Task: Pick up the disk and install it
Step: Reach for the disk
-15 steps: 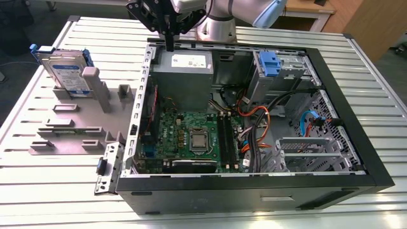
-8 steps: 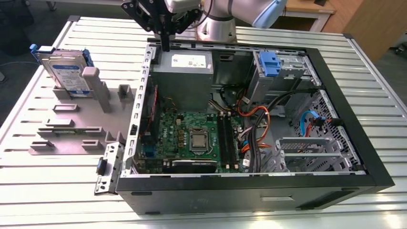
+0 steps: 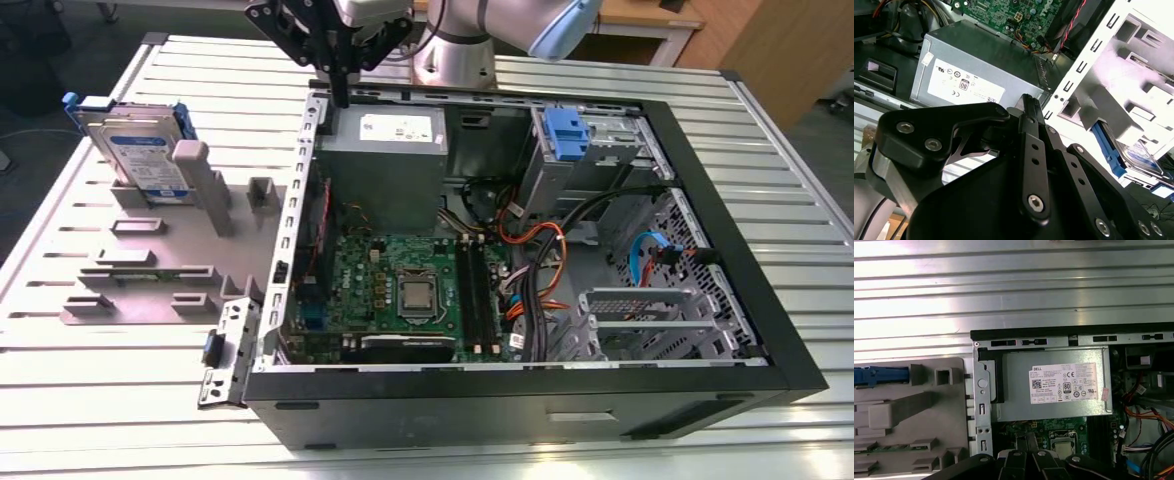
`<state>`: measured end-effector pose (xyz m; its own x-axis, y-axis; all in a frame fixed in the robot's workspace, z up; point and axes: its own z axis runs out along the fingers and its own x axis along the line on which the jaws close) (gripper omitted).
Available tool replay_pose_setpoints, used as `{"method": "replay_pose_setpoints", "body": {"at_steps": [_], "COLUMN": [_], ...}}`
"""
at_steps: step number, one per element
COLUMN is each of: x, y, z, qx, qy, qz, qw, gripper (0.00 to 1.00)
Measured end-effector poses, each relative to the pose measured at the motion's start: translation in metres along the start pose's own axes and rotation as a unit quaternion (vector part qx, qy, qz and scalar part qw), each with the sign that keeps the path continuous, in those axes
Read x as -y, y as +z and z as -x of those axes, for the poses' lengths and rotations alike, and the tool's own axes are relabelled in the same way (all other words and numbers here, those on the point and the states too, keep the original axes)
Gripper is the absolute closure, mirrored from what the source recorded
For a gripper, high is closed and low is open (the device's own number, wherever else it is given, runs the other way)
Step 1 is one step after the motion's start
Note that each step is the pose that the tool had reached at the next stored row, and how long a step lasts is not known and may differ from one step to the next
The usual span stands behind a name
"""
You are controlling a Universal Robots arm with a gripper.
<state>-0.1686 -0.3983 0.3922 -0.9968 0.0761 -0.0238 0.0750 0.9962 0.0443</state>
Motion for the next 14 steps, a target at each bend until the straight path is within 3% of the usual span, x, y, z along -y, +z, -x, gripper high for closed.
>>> {"method": "replay_pose_setpoints", "body": {"at_steps": [14], "x": [0.0001], "y": [0.0000], "z": [-0.0007], "qx": [0.0000], "qy": [0.000], "qz": [0.0000], "qw": [1.00000], "gripper": [0.89]}}
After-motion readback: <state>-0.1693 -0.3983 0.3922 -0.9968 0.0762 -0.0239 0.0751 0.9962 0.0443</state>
